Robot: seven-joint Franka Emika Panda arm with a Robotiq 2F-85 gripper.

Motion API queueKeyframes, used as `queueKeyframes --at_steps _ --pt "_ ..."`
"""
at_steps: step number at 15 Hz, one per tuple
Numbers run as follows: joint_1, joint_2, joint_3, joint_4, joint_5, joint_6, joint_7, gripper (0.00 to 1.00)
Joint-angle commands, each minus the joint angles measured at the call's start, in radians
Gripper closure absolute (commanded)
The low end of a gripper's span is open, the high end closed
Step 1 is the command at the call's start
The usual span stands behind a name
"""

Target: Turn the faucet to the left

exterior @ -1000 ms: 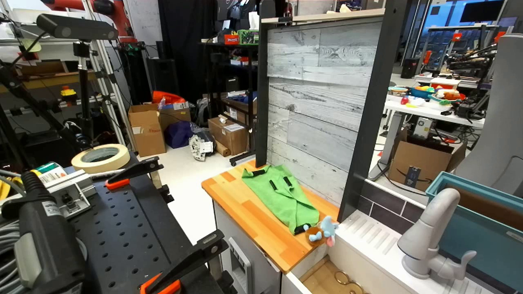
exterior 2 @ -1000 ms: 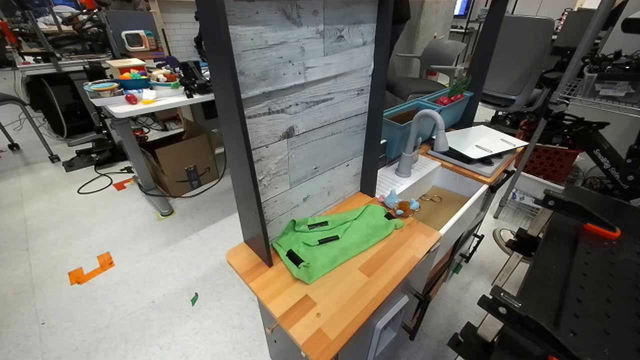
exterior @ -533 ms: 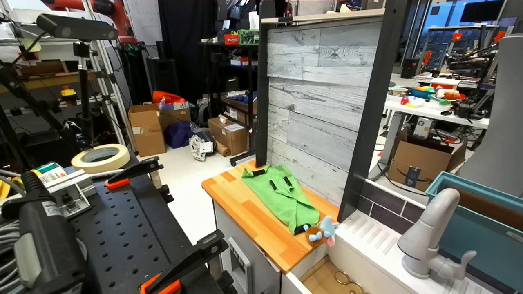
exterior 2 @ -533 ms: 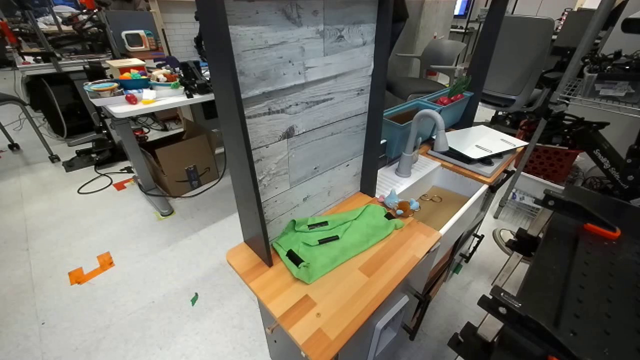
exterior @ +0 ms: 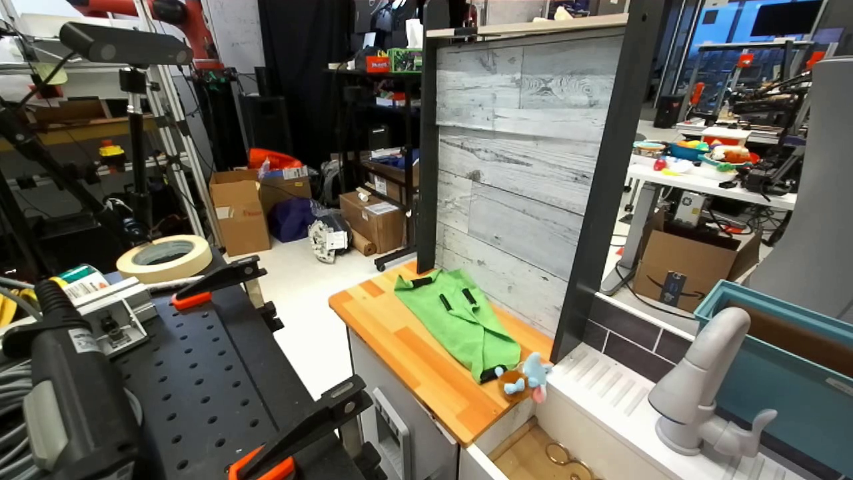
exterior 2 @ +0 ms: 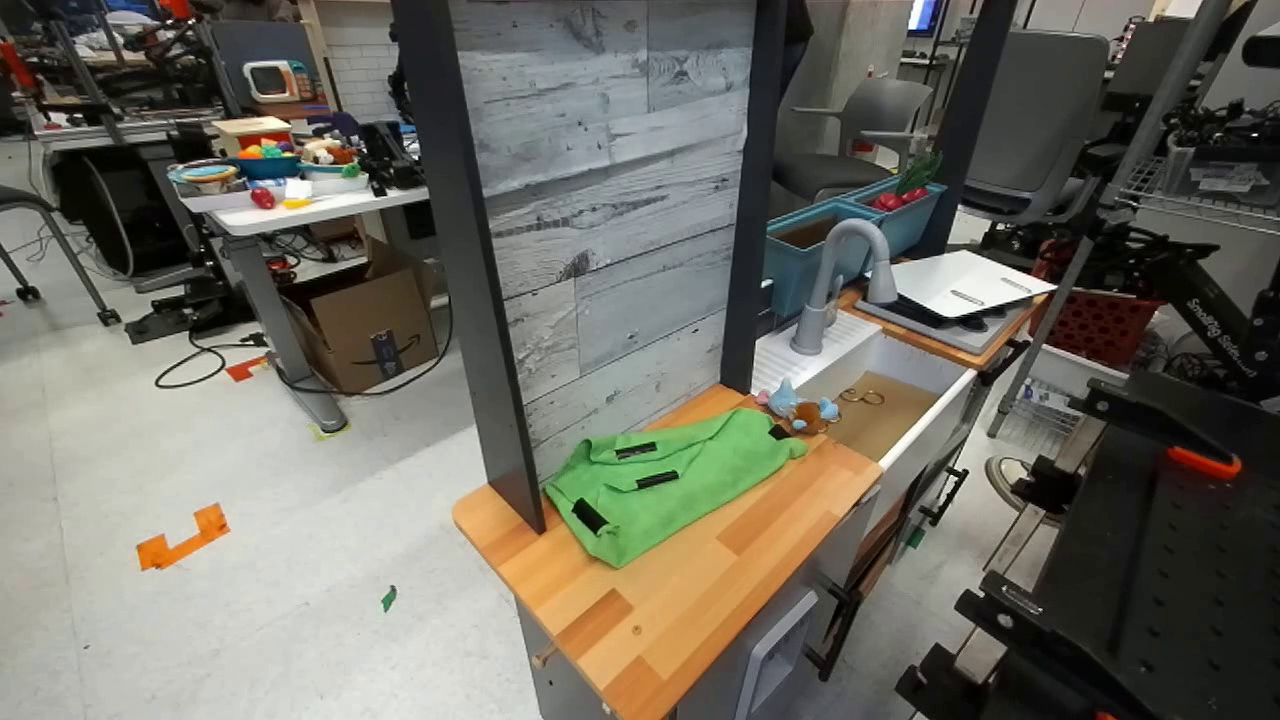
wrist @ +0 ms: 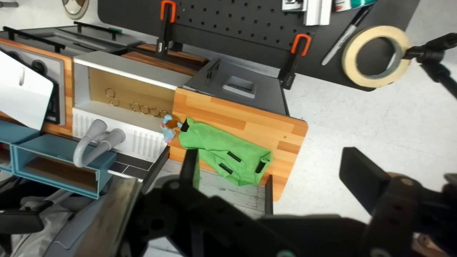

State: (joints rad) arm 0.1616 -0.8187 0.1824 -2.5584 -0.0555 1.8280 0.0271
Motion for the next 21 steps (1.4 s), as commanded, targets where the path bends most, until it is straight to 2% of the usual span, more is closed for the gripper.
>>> queueKeyframes --at_steps 1,5,9,12,16,21 --pt "-0.042 0.135 -0.049 -0.004 -0.107 0.174 -0.086 0.00" --pt "-0.090 0.300 -0.147 0.018 -0.158 0.370 -0.187 0.00" --pt "-0.123 0.446 -0.262 0.057 -0.137 0.505 -0.355 0.00" --pt "-0.150 0.556 -0.327 0.097 -0.104 0.587 -0.431 0.00" --pt "-0.182 0.706 -0.375 0.173 -0.027 0.637 -0.477 0.00" --pt "-0.247 0.892 -0.375 0.296 0.074 0.610 -0.494 0.00"
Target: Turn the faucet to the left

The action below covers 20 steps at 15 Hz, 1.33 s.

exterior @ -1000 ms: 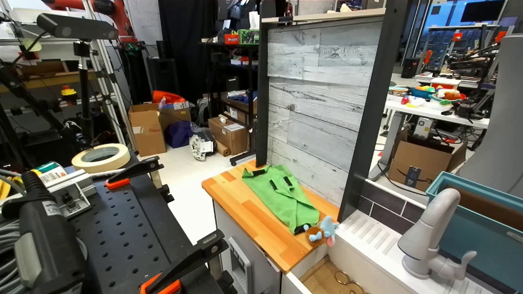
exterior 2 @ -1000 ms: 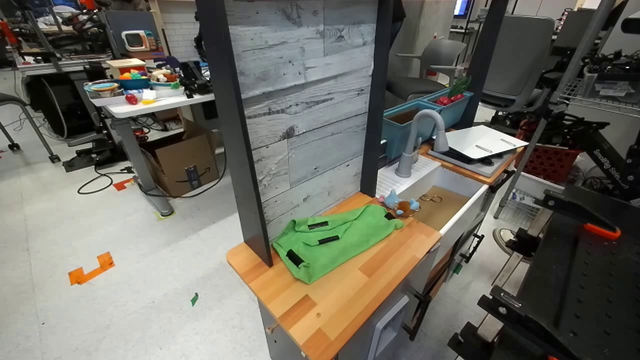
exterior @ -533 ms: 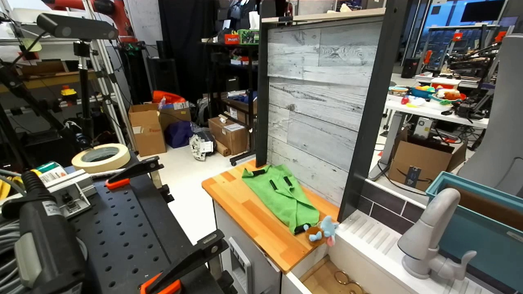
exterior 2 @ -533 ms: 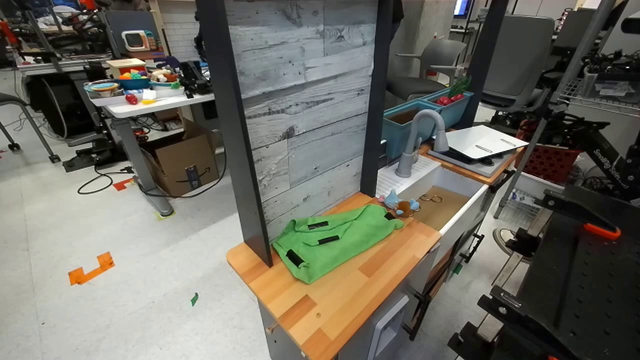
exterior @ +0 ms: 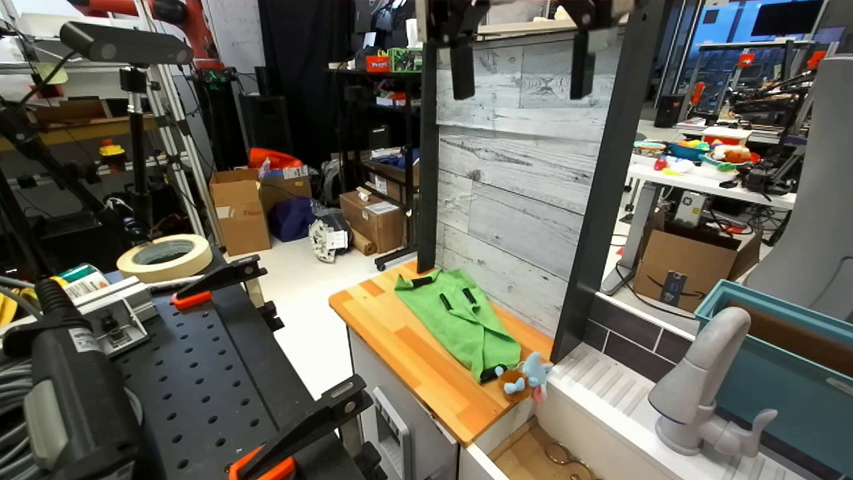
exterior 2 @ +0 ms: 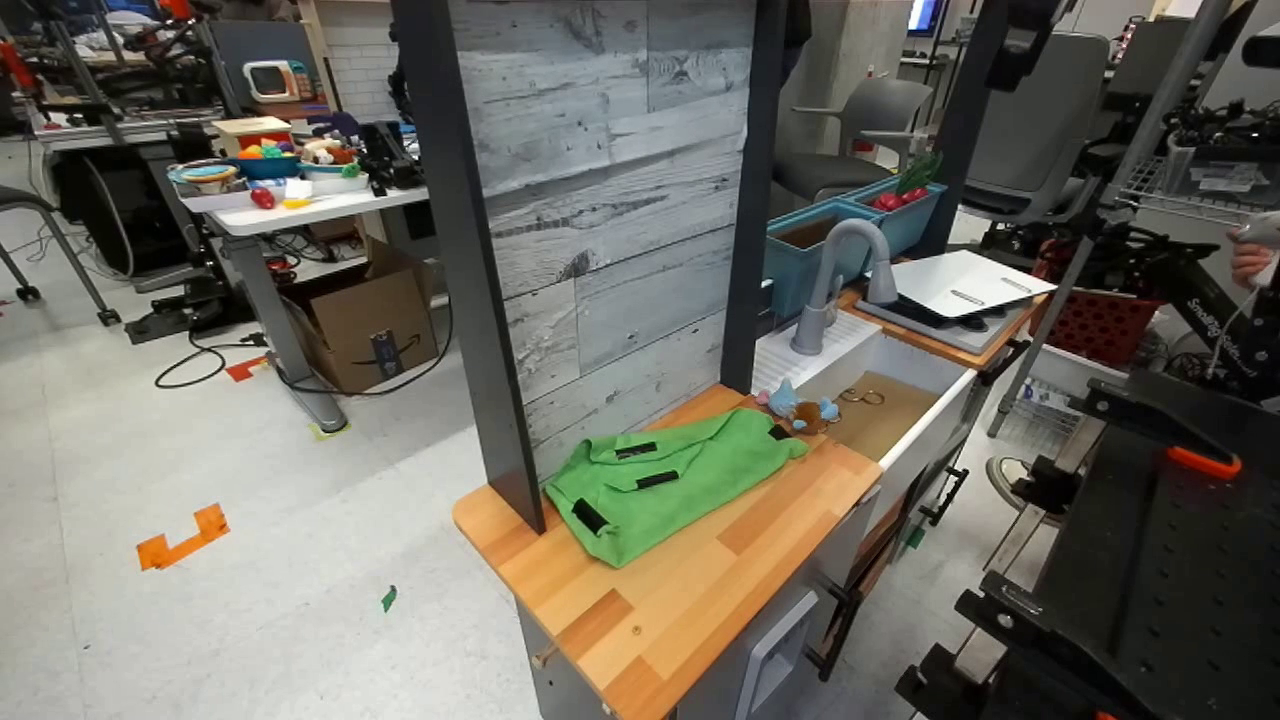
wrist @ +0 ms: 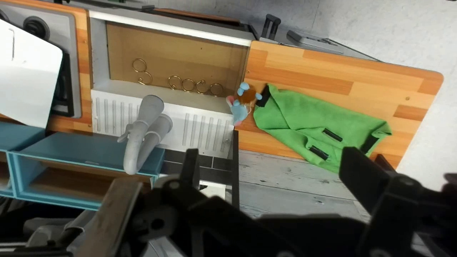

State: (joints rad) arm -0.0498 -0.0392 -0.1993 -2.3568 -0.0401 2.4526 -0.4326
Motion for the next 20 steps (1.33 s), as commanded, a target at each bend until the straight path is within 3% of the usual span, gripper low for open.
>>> queueKeyframes --at_steps 1,8,9,12,20 --pt "-0.051 0.151 0.011 0.125 0.070 -0.025 -0.023 0.00" --pt "-0.137 0.407 0.017 0.353 0.027 -0.108 0.073 0.00" --pt "-0.139 0.334 0.031 0.265 0.031 -0.055 0.047 0.00" --pt "-0.153 0.400 0.032 0.324 0.028 -0.075 0.061 0.00" --pt "-0.156 0.418 0.037 0.350 0.038 -0.089 0.070 0.00"
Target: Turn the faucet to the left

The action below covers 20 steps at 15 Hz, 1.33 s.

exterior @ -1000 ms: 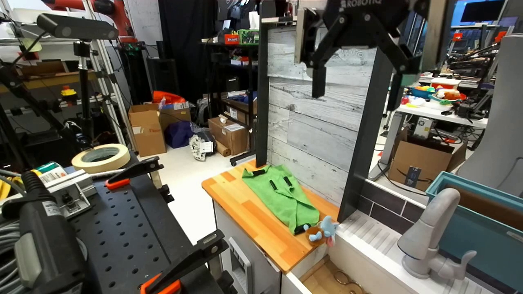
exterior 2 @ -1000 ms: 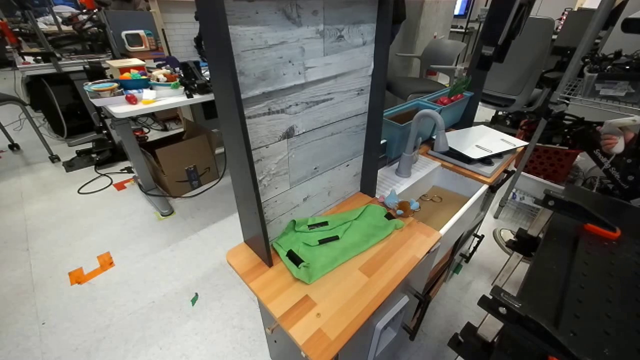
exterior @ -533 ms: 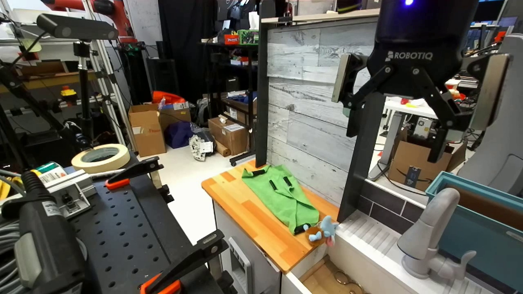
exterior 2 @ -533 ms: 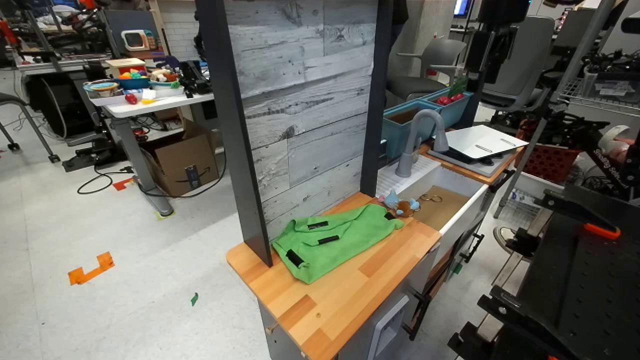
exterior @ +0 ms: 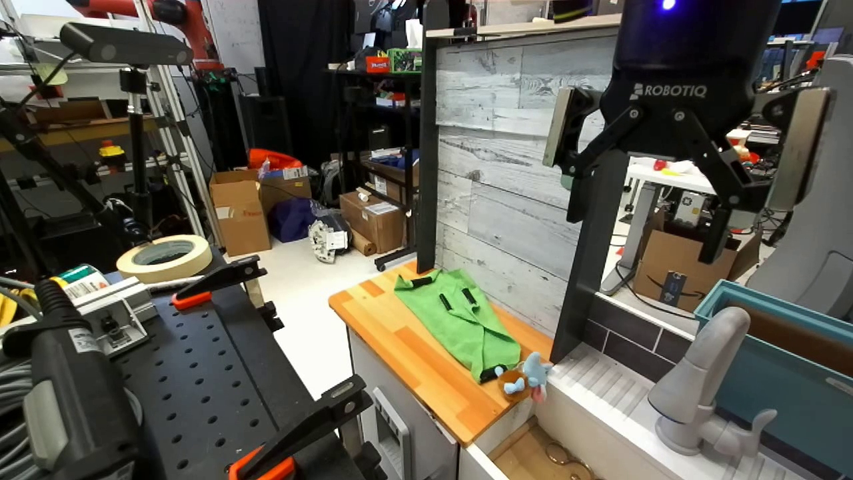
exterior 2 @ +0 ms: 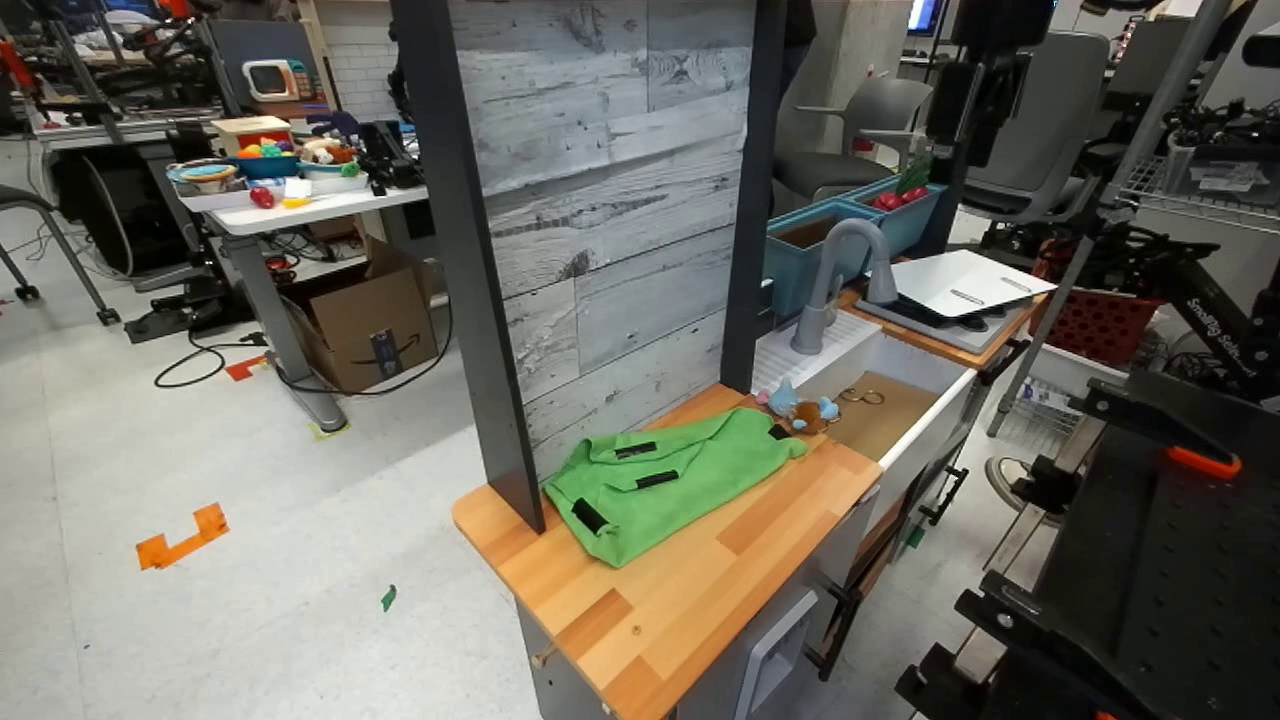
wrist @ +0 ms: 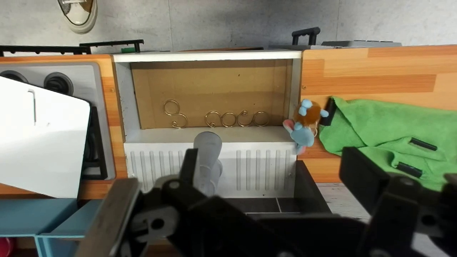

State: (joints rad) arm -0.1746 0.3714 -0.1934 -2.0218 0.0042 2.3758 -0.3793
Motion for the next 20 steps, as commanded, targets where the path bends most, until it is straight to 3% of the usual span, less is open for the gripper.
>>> queueKeyframes --at_steps 1,10,20 --pt "-0.037 0.018 0.033 0.021 -0.002 0.002 0.015 0.00" --pt "-0.106 0.098 0.079 0.075 0.037 0.125 -0.016 0.00" --pt "-0.167 0.288 0.114 0.254 0.045 0.116 -0.003 0.00"
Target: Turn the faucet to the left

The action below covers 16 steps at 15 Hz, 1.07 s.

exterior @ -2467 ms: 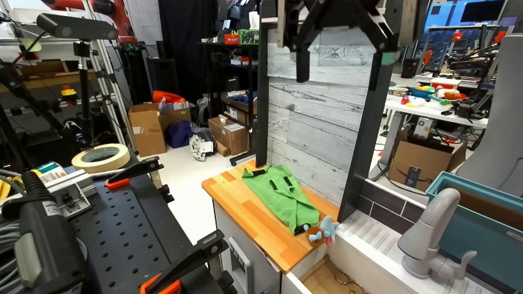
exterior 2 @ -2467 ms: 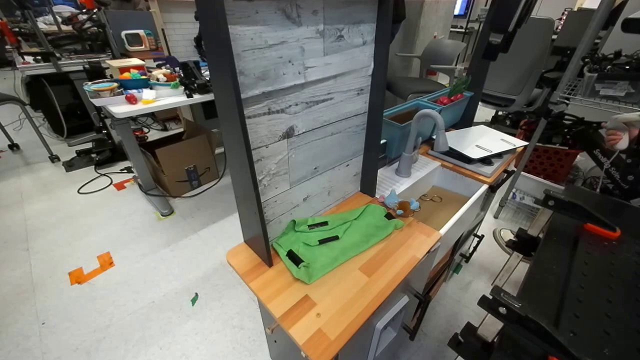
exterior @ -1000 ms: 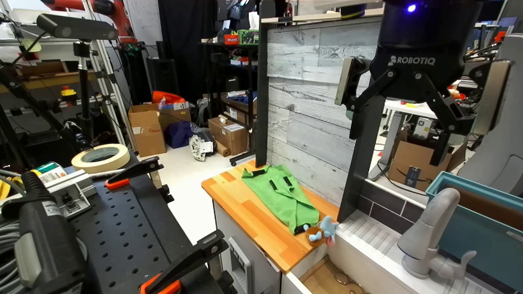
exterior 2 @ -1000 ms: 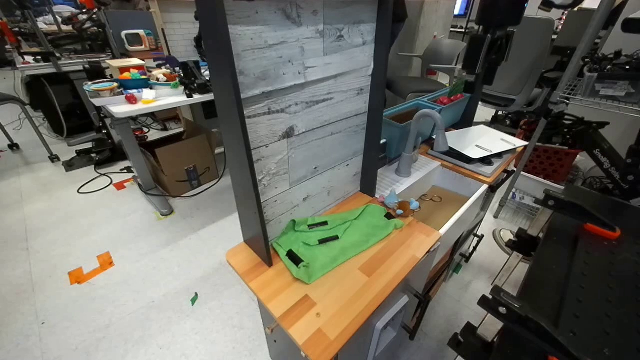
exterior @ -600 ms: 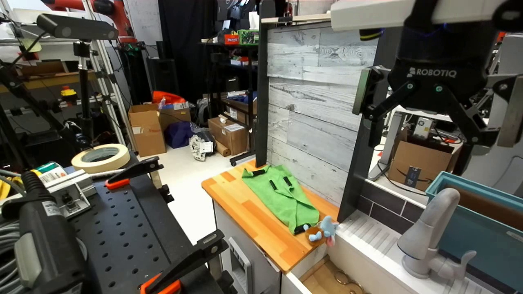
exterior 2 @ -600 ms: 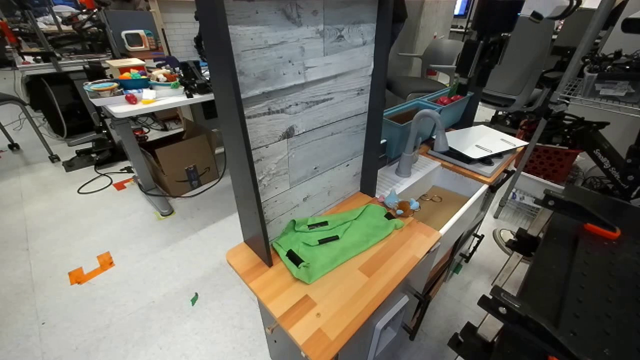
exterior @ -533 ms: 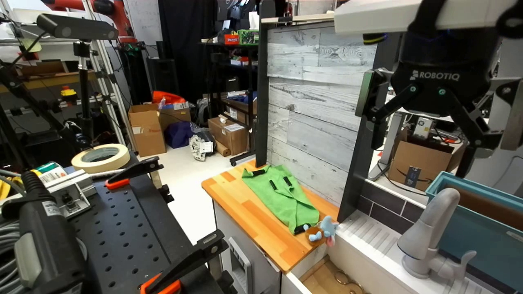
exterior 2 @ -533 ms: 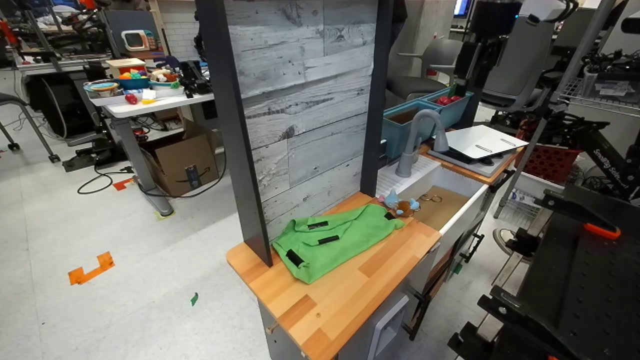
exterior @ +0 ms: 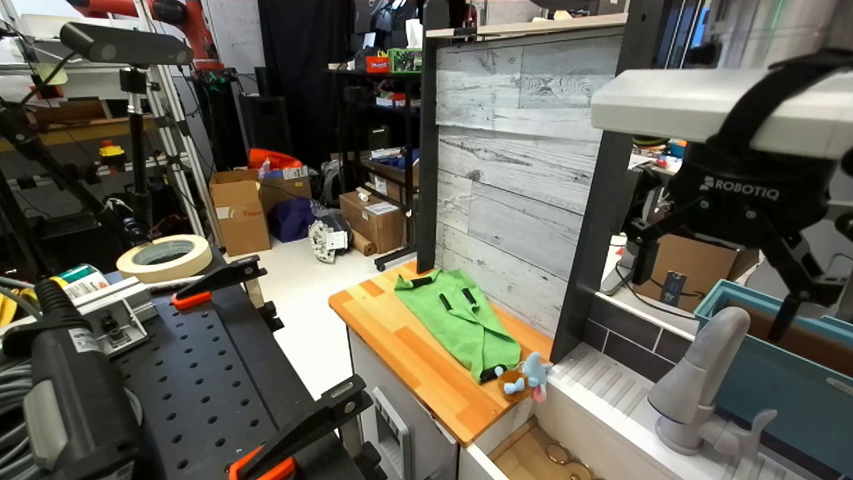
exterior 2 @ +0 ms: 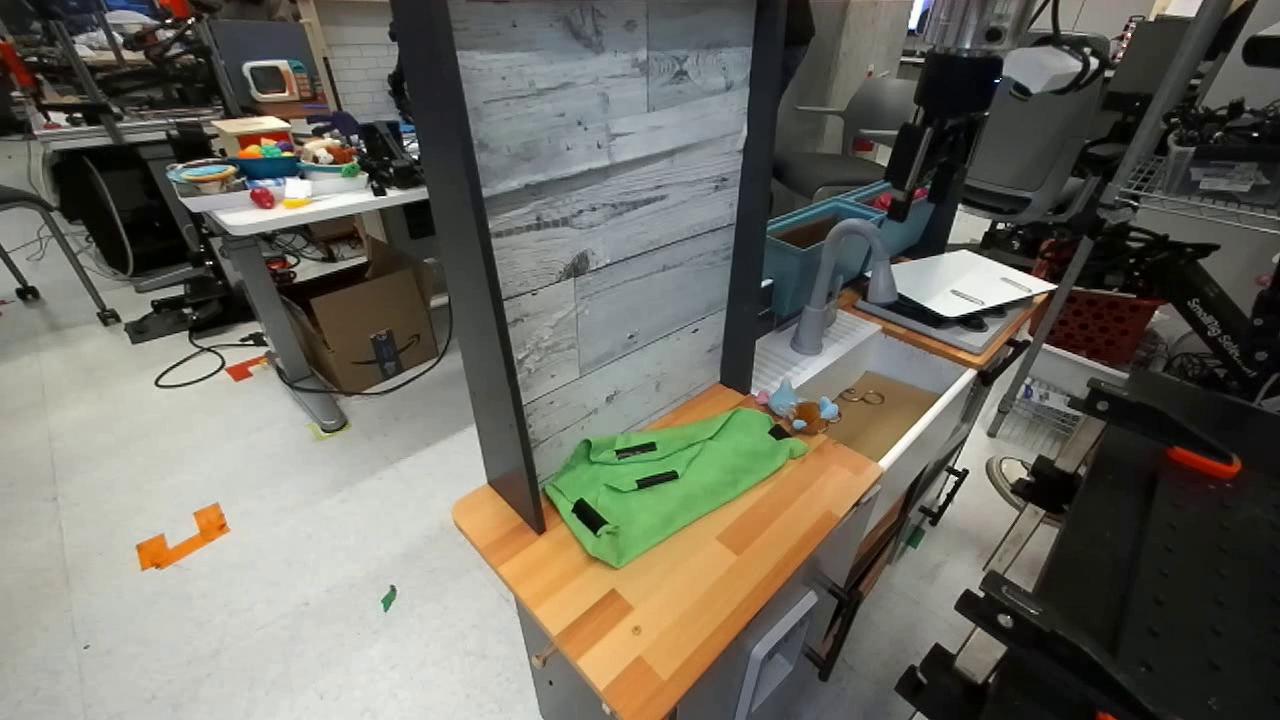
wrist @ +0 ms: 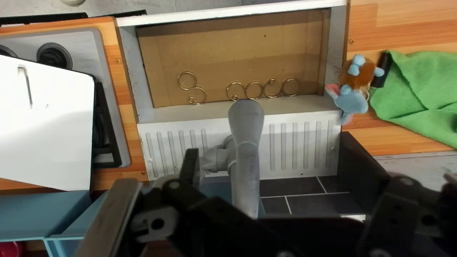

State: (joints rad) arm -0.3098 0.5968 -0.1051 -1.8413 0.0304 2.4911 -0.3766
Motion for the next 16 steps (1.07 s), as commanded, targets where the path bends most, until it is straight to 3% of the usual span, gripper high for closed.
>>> queueKeyframes --at_steps 1,12,13,14,16 --pt "-0.034 0.078 0.026 0.088 0.016 -0.001 -0.002 0.00" --pt "-0.053 0.205 0.051 0.205 0.020 0.002 0.017 0.00" --pt "-0.064 0.208 0.066 0.208 0.030 0.003 0.003 0.25" --pt "-0.067 0.213 0.070 0.213 0.032 0.004 0.002 0.26" --pt "-0.072 0.220 0.078 0.219 0.034 0.009 0.001 0.42"
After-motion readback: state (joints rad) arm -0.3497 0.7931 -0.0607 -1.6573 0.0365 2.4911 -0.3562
